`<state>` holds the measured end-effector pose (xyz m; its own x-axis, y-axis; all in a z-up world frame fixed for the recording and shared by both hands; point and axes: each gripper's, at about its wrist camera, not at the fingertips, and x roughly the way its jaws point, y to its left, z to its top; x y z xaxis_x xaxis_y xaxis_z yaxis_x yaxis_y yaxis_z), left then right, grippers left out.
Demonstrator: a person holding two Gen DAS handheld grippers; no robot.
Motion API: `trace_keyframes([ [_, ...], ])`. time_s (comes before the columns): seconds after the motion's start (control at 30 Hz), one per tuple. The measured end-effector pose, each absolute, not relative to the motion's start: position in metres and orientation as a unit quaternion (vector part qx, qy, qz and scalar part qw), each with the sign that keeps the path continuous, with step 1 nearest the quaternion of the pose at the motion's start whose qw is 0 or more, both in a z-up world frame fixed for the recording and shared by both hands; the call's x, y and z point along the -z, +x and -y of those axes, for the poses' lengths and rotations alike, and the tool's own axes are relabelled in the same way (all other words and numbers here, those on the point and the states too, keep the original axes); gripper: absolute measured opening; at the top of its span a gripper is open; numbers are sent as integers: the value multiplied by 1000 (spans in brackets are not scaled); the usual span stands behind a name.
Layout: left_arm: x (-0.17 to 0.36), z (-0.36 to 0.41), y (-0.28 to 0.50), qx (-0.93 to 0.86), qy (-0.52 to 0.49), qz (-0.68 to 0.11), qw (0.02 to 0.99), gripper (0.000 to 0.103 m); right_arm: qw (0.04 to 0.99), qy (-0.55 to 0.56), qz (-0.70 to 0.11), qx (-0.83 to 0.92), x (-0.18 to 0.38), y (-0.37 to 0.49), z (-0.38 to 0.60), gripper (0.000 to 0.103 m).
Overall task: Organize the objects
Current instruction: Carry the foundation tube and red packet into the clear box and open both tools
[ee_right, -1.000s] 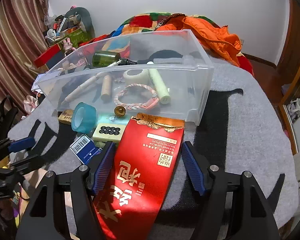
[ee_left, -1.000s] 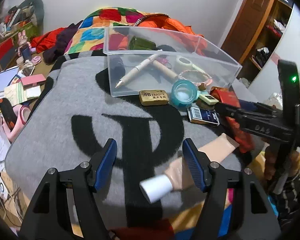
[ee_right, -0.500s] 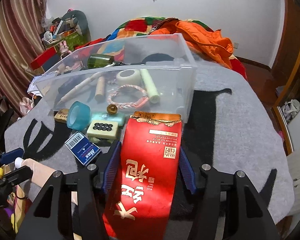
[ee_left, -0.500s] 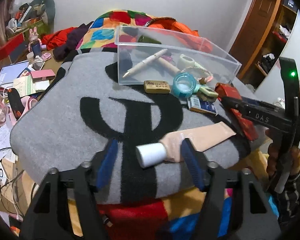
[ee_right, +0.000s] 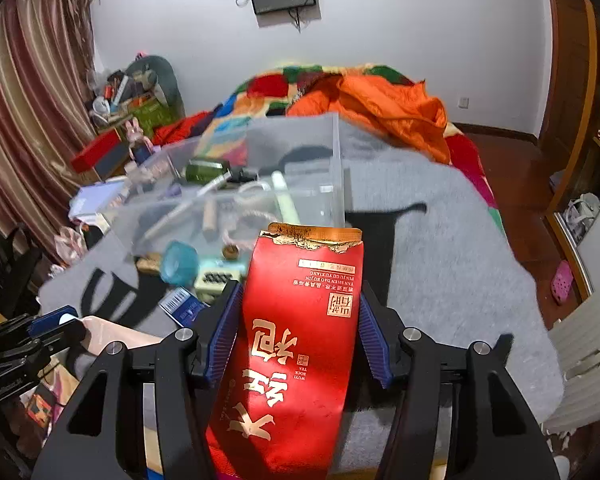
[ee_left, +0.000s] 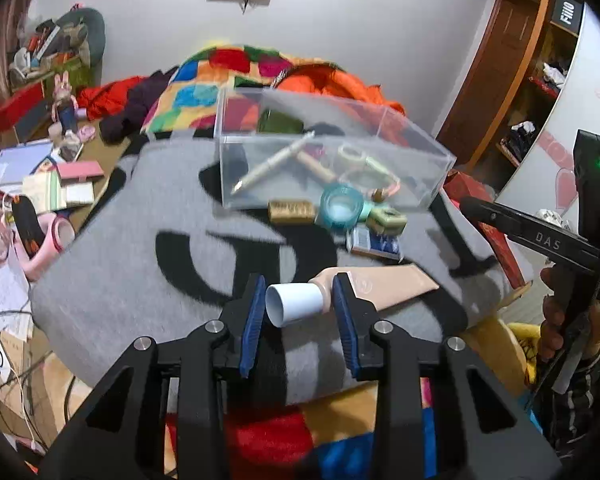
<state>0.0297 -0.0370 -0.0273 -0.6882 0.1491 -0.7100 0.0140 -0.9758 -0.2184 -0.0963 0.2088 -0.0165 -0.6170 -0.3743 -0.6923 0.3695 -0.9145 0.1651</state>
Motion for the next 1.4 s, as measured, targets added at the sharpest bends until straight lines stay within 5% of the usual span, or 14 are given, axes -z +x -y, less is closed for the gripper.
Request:
trace_keyframes([
  [0.67,-33,50,-28,-941,-318,106,47,34,231,316,11,920,-36,-123,-195,52],
  [1.4,3,66,-115,-922,-376,84,26,34,244,363,-44,898,-11,-211,-141,52],
])
